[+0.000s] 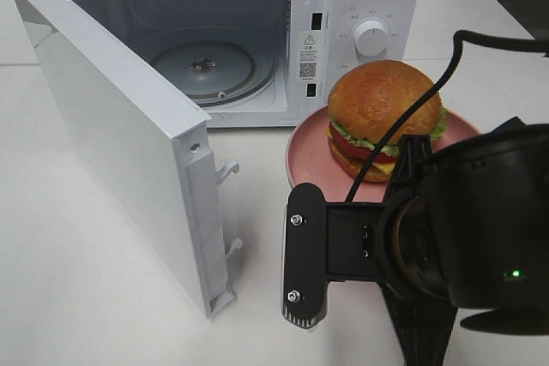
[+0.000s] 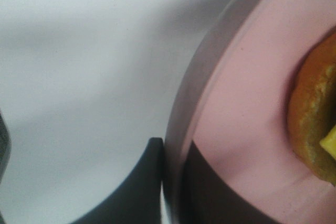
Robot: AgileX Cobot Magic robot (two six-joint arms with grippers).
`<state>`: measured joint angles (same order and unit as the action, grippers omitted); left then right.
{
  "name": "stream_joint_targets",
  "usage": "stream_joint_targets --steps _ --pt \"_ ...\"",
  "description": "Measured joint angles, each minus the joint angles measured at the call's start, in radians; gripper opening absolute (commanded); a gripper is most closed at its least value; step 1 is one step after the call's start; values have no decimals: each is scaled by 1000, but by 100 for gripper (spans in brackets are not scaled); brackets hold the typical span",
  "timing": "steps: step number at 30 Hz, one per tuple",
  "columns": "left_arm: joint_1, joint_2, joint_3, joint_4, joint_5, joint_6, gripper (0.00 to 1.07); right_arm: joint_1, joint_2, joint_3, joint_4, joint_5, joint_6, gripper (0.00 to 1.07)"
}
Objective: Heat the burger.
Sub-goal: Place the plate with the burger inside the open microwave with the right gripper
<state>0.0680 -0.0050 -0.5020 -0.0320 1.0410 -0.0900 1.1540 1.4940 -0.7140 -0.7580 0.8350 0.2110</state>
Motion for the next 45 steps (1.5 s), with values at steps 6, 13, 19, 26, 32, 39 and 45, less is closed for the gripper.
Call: stream_joint_targets --steps 6,13,19,26,32,39,45 --pt "0 0 0 0 0 0 98 -62 0 7 -1 -78 -138 0" --pt "0 0 0 0 0 0 98 -107 0 10 -3 -203 -265 0" --pt "0 0 0 0 0 0 98 -146 0 12 -2 -266 -362 0" --pt "0 0 0 0 0 0 98 -247 0 12 57 -365 -581 0" --pt "0 0 0 0 0 0 98 -315 0 12 147 -425 -787 0" --pt "0 0 0 0 0 0 98 -393 0 12 320 -495 -1112 0" --pt "0 0 0 0 0 0 98 -463 0 12 524 -513 -1448 0"
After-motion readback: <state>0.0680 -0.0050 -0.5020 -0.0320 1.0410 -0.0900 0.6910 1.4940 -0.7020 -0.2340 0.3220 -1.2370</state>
